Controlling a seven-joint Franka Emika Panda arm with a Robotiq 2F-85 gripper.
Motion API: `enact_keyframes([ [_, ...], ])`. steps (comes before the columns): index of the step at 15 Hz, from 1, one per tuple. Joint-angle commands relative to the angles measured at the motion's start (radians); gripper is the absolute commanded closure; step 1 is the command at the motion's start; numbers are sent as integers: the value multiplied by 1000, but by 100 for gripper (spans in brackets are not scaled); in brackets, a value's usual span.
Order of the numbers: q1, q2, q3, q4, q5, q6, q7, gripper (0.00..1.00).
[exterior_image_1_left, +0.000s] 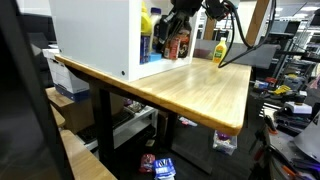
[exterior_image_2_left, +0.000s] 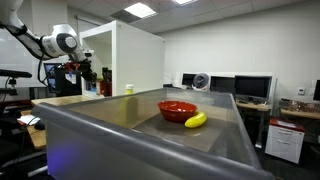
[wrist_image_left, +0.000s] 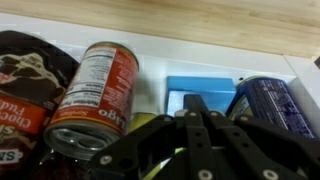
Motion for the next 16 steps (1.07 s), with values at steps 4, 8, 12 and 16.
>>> enact_keyframes([
  [4,13,86,-26,46,0,48,-30,100],
  [8,36,99,-33,56,73,39,-52,100],
  [12,60,83,-36,51,151,22,-78,100],
  [16,64,61,-43,41,194,-1,-85,100],
])
